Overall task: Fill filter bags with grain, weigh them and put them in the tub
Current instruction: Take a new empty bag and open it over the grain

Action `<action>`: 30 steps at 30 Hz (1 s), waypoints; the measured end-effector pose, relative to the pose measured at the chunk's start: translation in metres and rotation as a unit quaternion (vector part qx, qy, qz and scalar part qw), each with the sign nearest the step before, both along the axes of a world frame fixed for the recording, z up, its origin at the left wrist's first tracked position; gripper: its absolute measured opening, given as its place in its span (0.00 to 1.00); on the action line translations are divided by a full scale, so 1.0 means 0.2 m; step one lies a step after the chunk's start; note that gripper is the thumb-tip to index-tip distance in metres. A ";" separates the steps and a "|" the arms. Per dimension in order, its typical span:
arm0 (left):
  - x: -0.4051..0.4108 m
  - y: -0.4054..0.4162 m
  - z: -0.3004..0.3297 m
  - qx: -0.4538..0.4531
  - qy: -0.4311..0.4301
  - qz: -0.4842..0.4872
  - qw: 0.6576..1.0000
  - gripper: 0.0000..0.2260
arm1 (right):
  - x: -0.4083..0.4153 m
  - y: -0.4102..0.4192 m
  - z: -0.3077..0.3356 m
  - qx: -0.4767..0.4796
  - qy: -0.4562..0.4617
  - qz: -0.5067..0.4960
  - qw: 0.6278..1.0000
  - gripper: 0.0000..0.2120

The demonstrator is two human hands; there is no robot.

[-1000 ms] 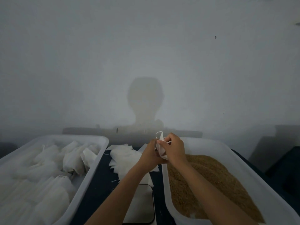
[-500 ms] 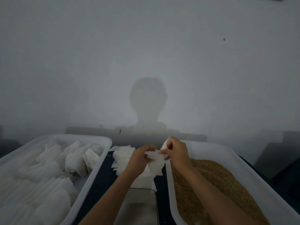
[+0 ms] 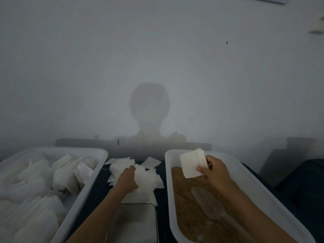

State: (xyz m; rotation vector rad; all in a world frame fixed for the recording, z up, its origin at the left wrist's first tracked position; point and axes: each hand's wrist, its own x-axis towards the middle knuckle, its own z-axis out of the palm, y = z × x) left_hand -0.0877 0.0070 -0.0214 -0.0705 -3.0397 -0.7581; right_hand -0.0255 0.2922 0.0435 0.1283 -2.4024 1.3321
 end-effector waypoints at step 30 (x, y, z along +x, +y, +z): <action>0.18 0.60 0.34 0.261 0.138 -0.102 0.950 0.03 | 0.11 0.36 -0.25 0.048 -0.046 -0.017 0.998 0.05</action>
